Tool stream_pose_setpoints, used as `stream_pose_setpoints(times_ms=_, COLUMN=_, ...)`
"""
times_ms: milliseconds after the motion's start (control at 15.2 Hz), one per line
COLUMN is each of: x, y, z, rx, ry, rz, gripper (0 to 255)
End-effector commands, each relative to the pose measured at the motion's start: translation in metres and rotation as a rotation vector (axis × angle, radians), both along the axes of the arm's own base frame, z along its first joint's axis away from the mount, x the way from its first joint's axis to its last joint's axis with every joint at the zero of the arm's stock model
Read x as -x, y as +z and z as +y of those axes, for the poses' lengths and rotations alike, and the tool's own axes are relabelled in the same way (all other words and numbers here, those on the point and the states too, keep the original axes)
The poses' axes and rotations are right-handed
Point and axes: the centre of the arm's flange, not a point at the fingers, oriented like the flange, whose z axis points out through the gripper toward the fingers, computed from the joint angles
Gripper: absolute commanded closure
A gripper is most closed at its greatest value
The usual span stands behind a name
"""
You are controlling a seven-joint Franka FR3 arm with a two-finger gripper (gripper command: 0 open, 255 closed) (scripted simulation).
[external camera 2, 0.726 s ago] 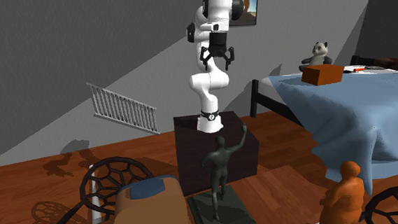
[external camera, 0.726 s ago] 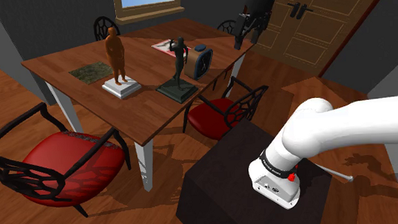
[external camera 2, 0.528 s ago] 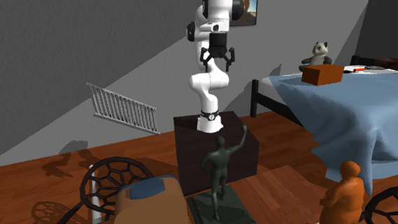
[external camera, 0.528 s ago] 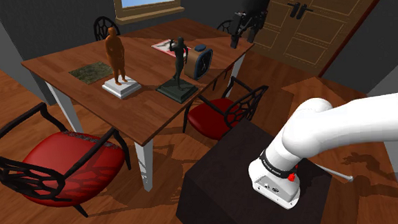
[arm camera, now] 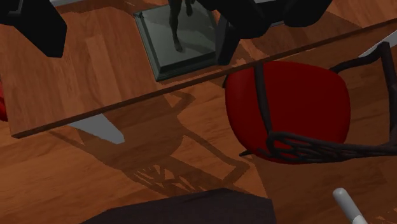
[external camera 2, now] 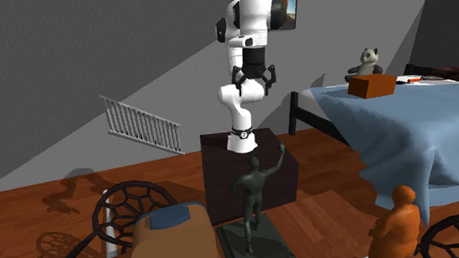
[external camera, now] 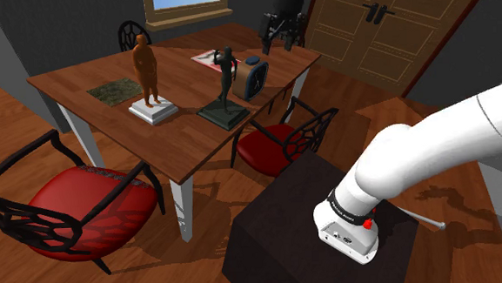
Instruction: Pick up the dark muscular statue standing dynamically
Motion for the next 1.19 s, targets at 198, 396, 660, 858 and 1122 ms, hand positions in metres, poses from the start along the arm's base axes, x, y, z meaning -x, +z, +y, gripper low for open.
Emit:
stream_pose_setpoints(times_ms=198, x=-0.063, y=-0.017, z=-0.020, rx=-0.028, ry=-0.040, rz=-0.001, gripper=0)
stream_pose_setpoints(times_ms=396, x=-0.101, y=-0.027, z=-0.030, rx=-0.045, ry=-0.063, rz=-0.002, gripper=0)
stream_pose_setpoints(times_ms=660, x=-0.150, y=-0.041, z=-0.046, rx=-0.068, ry=-0.094, rz=-0.002, gripper=0)
stream_pose_setpoints(times_ms=858, x=-0.186, y=-0.051, z=-0.058, rx=-0.084, ry=-0.117, rz=-0.003, gripper=0)
stream_pose_setpoints(times_ms=1122, x=-0.235, y=-0.066, z=-0.076, rx=-0.107, ry=-0.148, rz=-0.004, gripper=0)
